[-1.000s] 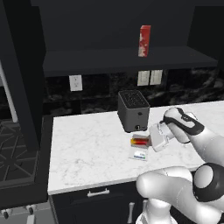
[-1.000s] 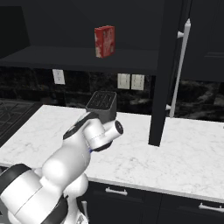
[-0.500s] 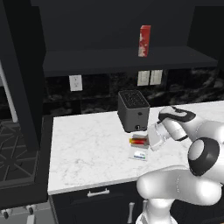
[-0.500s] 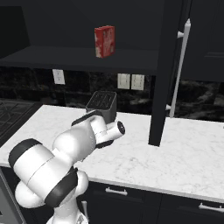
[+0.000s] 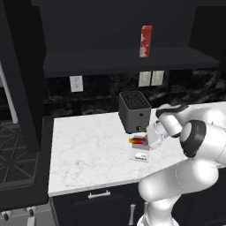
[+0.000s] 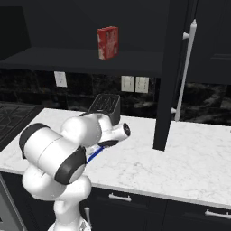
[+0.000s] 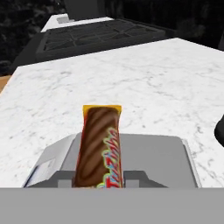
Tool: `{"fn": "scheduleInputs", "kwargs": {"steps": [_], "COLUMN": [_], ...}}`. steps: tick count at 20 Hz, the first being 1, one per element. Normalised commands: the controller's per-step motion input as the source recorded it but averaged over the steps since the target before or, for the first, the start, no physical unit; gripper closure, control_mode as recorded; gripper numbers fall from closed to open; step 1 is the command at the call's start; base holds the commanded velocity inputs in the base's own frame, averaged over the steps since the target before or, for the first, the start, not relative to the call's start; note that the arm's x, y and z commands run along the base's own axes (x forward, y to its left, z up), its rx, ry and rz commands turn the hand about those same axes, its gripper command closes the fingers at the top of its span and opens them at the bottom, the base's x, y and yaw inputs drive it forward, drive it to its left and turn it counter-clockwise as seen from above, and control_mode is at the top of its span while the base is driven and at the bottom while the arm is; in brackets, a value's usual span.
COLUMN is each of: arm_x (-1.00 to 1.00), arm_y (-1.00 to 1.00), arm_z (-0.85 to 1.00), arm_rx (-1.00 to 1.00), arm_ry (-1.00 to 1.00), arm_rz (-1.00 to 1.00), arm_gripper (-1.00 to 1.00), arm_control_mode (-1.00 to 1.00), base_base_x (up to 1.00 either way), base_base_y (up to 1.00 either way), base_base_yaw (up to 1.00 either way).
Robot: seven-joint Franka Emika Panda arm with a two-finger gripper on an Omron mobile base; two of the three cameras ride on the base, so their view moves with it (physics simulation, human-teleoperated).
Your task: Pick the bar and place it on the digital scale for weighing, and close the cabinet.
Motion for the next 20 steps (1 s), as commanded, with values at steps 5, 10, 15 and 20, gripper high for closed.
{"fn": "scheduleInputs", "kwargs": {"steps": [5,10,15,20], "arm_x": [0.10,0.00,-0.05,-0.20], "arm_y": [0.00,0.02,-0.02,-0.01], "arm_z": [-0.27,-0.11,0.00,0.01], "arm_rx": [0.00,0.00,0.00,0.00], "arm_ry": [0.00,-0.02,-0.05,-0.06], "arm_rz": [0.00,0.00,0.00,0.00], "arm_gripper": [1.00,-1.00,-1.00,-1.00], "arm_control_mode": [-1.00,-1.00,-1.00,-1.00], "base_base_x": [0.00,0.00,0.00,0.00], "base_base_y": [0.00,0.00,0.00,0.00], "base_base_yaw": [0.00,0.00,0.00,0.00]}}
